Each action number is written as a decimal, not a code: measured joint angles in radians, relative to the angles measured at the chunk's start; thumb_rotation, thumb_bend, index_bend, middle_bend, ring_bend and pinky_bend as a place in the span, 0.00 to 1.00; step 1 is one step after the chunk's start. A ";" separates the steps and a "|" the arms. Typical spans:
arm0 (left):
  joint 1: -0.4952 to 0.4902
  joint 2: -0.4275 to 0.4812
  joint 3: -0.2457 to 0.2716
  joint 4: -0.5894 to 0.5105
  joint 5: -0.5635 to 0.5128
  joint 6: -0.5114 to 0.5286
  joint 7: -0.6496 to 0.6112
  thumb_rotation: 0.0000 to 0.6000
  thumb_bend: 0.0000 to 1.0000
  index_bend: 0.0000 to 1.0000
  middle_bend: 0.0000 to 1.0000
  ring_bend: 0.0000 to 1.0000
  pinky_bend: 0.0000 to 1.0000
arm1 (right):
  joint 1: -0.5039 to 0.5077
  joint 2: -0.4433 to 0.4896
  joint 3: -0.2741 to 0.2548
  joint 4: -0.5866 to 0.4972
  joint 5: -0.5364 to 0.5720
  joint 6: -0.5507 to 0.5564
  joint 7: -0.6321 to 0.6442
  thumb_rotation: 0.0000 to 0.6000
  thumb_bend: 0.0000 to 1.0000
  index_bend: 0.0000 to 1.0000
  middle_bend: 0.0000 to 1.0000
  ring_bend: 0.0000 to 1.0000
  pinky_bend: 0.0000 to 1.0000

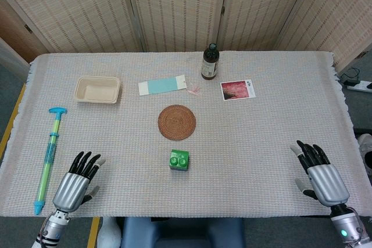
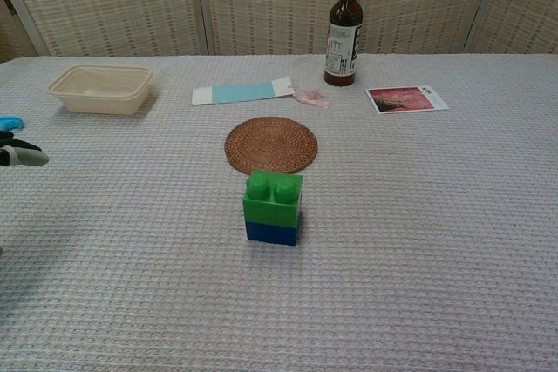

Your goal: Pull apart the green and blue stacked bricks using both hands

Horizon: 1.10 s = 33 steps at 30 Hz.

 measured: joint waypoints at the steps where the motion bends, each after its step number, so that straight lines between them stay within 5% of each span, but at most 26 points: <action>1: 0.001 0.000 0.000 -0.001 0.000 -0.001 -0.002 1.00 0.32 0.18 0.16 0.00 0.00 | 0.001 -0.001 0.000 0.000 0.000 -0.002 -0.002 1.00 0.41 0.00 0.00 0.00 0.00; 11: -0.002 0.003 0.002 0.000 0.014 -0.005 -0.020 1.00 0.32 0.18 0.16 0.00 0.00 | 0.001 -0.005 0.002 0.000 0.003 -0.002 -0.010 1.00 0.41 0.00 0.00 0.00 0.00; 20: -0.063 -0.005 0.004 0.002 0.075 -0.018 -0.196 1.00 0.32 0.16 0.16 0.00 0.00 | -0.008 0.001 -0.001 -0.017 -0.026 0.030 0.001 1.00 0.41 0.00 0.00 0.00 0.00; 26: -0.137 0.005 -0.018 -0.090 0.063 -0.138 -0.223 1.00 0.32 0.15 0.20 0.00 0.00 | 0.001 0.000 0.000 -0.013 -0.016 0.008 0.006 1.00 0.41 0.00 0.00 0.00 0.00; 33: -0.215 0.006 -0.097 -0.263 -0.105 -0.325 -0.134 1.00 0.29 0.05 0.19 0.00 0.00 | 0.006 0.007 0.007 -0.008 0.001 -0.005 0.022 1.00 0.41 0.00 0.00 0.00 0.00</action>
